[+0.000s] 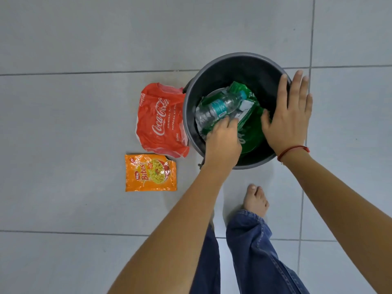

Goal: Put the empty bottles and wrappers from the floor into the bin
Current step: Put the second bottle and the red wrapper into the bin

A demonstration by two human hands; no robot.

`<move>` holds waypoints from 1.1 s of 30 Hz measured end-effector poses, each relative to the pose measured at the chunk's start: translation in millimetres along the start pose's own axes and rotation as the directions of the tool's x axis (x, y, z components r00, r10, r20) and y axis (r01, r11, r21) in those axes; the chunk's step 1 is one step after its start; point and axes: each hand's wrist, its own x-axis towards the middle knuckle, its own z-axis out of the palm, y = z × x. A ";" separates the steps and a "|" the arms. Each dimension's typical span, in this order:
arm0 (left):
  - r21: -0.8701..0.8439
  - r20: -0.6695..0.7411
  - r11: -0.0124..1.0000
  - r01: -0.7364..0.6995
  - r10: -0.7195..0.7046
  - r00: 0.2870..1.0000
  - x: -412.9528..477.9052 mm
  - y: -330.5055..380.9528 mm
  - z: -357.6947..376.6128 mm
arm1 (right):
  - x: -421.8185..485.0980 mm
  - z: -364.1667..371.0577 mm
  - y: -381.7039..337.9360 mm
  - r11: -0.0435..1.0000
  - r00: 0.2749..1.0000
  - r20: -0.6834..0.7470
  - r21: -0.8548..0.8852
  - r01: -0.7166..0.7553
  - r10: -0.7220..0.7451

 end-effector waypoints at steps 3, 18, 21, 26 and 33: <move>-0.212 -0.457 0.974 -0.073 -0.033 0.889 -21.2 -17.4 -15.5 | 0.3 -0.5 0.5 1.000 1.000 -0.005 -0.007 0.002 -0.002; 0.296 0.258 0.925 0.238 -0.318 0.912 -121.8 -84.7 113.0 | 0.3 13.3 7.1 0.998 0.995 -0.098 -0.052 0.021 -0.026; 0.299 0.299 0.916 0.266 -0.355 0.886 -118.9 -75.7 97.9 | -0.9 8.5 4.0 0.999 0.998 -0.067 -0.036 0.007 -0.010; 0.331 0.316 0.871 0.363 -0.465 0.827 -114.6 -57.5 67.5 | 0.2 -1.8 -0.6 1.000 1.000 0.009 -0.007 -0.002 0.002; 0.055 0.358 0.913 0.404 -0.396 0.845 -57.9 -15.4 6.0 | 0.3 -2.6 0.0 0.997 1.000 -0.017 0.080 -0.018 0.020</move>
